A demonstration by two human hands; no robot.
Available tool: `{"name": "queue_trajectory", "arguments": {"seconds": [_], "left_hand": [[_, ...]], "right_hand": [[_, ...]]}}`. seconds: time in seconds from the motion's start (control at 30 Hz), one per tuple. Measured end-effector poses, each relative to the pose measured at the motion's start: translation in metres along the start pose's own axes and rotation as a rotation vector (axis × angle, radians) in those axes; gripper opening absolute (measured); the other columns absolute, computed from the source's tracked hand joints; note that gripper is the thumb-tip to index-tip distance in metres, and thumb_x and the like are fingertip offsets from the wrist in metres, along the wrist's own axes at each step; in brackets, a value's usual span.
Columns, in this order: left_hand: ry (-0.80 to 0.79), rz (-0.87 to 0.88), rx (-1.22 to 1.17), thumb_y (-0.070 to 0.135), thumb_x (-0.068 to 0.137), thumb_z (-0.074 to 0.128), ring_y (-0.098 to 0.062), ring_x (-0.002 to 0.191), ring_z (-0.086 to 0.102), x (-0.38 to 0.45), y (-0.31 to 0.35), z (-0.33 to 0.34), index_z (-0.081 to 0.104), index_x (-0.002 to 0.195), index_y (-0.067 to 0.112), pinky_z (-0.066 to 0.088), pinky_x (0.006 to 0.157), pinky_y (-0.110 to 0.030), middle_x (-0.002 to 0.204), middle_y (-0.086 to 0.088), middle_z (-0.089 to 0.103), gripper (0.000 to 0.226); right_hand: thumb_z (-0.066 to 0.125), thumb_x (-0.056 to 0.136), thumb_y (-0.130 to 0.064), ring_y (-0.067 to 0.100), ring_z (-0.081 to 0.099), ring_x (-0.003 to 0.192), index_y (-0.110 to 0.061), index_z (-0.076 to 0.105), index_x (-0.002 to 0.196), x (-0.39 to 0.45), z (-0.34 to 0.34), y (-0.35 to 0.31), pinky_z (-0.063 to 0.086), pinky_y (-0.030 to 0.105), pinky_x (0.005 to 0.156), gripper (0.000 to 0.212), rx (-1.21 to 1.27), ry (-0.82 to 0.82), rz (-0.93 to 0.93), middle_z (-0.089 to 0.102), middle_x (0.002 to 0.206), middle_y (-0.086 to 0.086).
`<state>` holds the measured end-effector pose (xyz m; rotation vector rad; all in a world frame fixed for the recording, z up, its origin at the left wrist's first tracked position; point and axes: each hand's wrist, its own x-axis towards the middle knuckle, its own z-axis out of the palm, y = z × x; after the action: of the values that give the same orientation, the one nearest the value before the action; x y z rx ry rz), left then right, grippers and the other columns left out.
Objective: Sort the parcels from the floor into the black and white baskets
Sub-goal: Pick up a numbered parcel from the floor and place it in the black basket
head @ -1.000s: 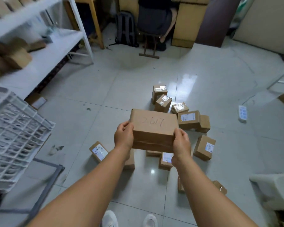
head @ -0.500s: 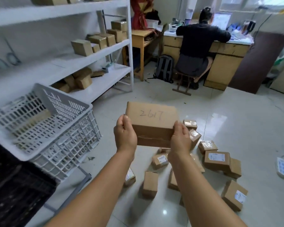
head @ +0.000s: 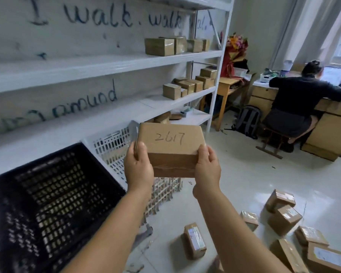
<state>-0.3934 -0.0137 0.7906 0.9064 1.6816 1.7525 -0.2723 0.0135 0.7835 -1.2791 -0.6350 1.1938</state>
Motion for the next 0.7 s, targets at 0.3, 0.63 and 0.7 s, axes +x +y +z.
{"name": "queue_trajectory", "arguments": {"seconds": [0.3,0.63,0.7], "left_hand": [[0.226,-0.013,-0.049,0.040,0.100,0.036,-0.014,0.113,0.051,0.054,0.000,-0.135,0.046,0.138,0.021,0.041,0.090,-0.028,0.127,0.003,0.053,0.044],[0.495,-0.117,0.035,0.041,0.100,0.032,-0.017,0.111,0.050,0.086,-0.034,-0.244,0.045,0.139,0.025,0.040,0.087,-0.031,0.133,-0.002,0.052,0.044],[0.532,-0.173,0.058,0.043,0.100,0.031,-0.019,0.113,0.049,0.093,-0.045,-0.254,0.044,0.139,0.027,0.040,0.089,-0.033,0.134,-0.003,0.050,0.044]], "right_hand": [[0.049,0.096,-0.041,0.014,0.048,0.103,-0.033,0.056,0.113,-0.068,0.123,0.031,0.036,0.034,0.082,0.020,-0.076,-0.233,0.002,0.052,0.119,-0.002],[0.048,0.097,-0.039,0.018,0.056,0.107,-0.024,0.057,0.124,-0.111,0.224,0.100,0.049,0.035,0.085,0.031,-0.211,-0.496,0.061,0.057,0.124,0.004],[0.049,0.096,-0.038,0.018,0.056,0.100,-0.029,0.061,0.112,-0.110,0.238,0.114,0.049,0.033,0.076,0.022,-0.241,-0.525,0.080,0.058,0.121,0.005]]}}
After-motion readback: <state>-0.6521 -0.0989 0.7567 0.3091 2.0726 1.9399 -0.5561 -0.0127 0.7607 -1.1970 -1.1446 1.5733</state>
